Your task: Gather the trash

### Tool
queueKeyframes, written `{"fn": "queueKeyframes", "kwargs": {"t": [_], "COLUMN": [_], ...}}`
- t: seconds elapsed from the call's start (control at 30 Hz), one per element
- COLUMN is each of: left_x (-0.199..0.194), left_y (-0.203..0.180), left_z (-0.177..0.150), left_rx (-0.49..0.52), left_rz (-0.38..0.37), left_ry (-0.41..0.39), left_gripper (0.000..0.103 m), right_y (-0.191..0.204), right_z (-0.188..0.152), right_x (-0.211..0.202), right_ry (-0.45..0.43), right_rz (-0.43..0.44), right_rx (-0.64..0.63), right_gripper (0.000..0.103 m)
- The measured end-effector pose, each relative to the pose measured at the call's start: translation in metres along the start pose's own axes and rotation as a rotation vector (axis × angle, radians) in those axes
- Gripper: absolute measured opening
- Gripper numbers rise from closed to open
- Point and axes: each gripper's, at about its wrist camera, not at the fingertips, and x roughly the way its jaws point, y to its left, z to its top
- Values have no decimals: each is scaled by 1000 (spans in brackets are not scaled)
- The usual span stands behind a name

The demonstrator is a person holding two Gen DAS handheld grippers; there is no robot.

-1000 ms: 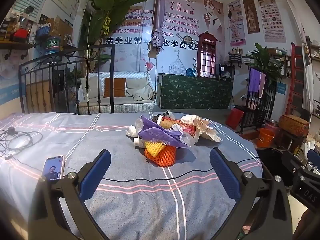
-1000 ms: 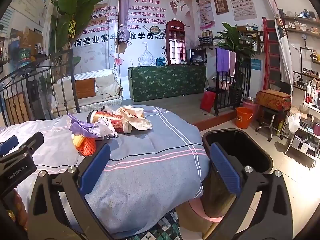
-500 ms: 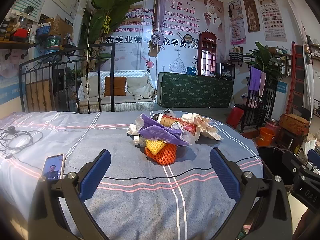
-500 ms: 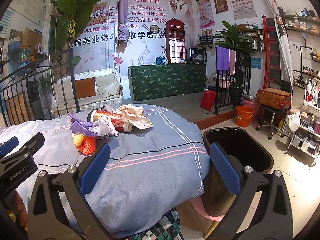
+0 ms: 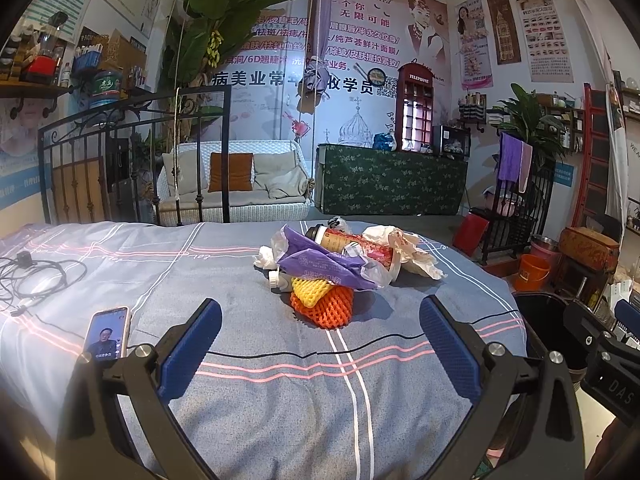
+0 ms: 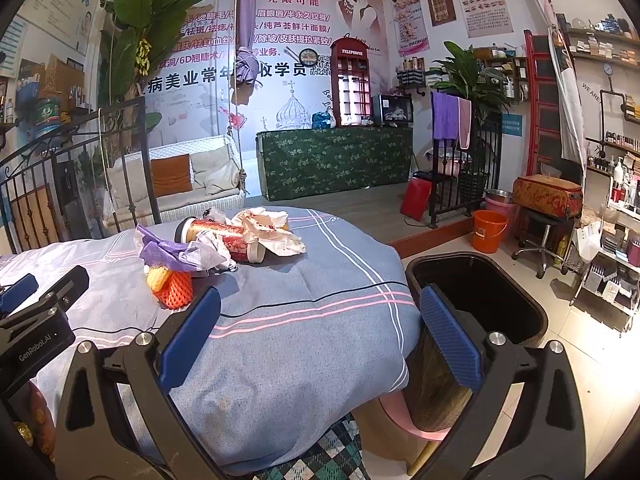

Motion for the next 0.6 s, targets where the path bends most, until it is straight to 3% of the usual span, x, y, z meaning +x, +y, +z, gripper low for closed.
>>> {"fn": "queueKeyframes", "kwargs": {"t": [0.6], "left_x": [0], "left_y": [0], "left_z": [0], "left_rx": [-2], "left_rz": [4], "left_ry": [6], "left_gripper": [98], "right_y": [2], "right_z": [-2], "right_x": [2], "right_ry": [5], "right_rz": [1], "right_rx": [-2], "right_gripper": [99]}}
